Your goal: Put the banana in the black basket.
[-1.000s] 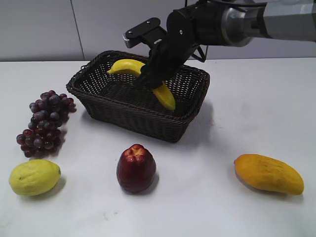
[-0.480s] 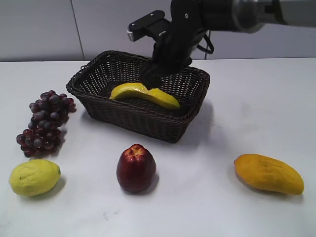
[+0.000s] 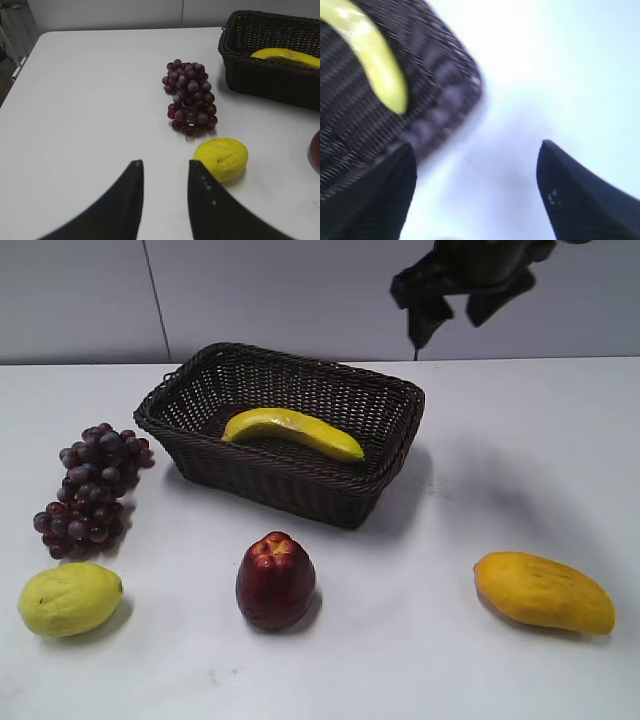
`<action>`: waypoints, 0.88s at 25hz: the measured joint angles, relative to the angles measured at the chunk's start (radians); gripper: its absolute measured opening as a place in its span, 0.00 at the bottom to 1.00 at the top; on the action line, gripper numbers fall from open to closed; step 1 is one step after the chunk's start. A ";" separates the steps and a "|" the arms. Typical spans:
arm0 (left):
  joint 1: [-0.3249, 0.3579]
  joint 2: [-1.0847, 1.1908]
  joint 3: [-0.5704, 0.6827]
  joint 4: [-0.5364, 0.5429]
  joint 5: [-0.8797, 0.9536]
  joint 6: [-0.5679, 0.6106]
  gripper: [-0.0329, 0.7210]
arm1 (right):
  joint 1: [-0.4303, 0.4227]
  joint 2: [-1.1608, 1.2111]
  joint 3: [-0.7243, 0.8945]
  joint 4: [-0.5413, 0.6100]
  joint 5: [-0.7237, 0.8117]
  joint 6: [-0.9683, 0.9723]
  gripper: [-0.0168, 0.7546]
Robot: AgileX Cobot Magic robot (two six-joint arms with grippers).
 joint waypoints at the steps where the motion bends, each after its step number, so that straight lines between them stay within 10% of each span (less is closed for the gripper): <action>1: 0.000 0.000 0.000 0.000 0.000 0.000 0.34 | -0.025 -0.012 0.000 0.000 0.021 0.001 0.79; 9: 0.000 0.000 0.000 0.000 0.000 0.000 0.34 | -0.226 -0.152 0.018 -0.006 0.128 0.052 0.79; 22: 0.000 0.000 0.000 0.000 0.000 0.000 0.34 | -0.248 -0.689 0.550 0.000 0.123 0.089 0.79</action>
